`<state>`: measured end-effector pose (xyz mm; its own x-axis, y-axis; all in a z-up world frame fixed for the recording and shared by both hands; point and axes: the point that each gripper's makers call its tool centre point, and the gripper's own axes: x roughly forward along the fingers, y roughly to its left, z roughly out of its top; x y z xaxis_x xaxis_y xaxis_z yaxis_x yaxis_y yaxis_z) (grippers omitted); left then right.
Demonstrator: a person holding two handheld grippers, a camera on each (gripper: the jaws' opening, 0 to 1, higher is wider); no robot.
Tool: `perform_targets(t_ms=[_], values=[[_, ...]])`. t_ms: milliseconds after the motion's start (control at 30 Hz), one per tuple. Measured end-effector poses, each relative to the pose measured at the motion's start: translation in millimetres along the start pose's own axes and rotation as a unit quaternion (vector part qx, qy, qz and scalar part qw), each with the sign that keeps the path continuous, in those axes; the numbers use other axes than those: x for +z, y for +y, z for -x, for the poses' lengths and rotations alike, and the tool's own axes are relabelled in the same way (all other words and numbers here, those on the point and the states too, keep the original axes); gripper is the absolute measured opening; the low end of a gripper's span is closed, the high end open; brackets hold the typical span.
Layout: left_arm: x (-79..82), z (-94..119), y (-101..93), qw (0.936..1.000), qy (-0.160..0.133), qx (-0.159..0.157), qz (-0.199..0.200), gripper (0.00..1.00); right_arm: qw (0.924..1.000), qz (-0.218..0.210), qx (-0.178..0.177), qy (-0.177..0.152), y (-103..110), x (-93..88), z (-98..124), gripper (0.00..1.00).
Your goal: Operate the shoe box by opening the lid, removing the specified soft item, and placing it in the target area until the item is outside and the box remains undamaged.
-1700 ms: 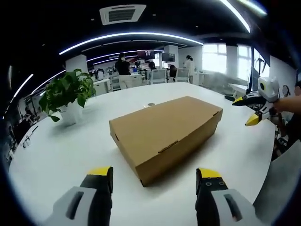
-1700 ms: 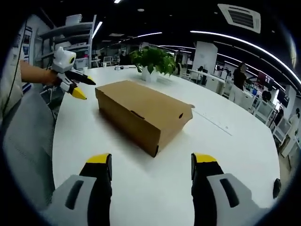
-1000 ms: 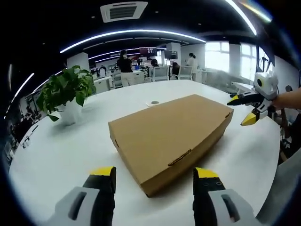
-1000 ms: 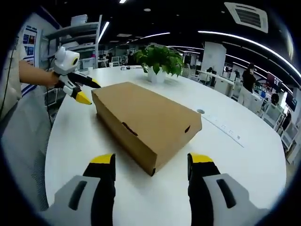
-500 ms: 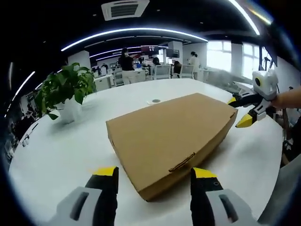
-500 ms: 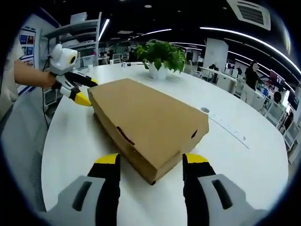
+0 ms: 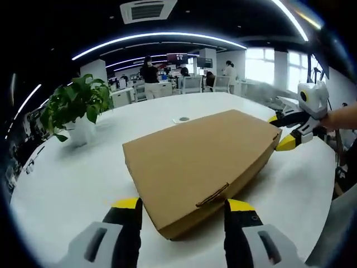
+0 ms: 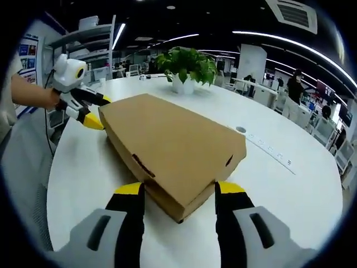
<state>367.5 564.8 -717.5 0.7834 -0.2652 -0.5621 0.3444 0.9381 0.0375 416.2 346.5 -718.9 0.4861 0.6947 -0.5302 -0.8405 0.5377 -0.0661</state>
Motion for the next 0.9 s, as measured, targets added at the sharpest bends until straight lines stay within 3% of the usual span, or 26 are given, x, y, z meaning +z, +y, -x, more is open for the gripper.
perform_targets(t_ms=[900], values=[[-2.9, 5, 5.6, 0.9995, 0.009, -0.028, -0.011, 0.54, 0.9989, -0.036, -0.027, 0.010, 12, -2.0, 2, 0.42]])
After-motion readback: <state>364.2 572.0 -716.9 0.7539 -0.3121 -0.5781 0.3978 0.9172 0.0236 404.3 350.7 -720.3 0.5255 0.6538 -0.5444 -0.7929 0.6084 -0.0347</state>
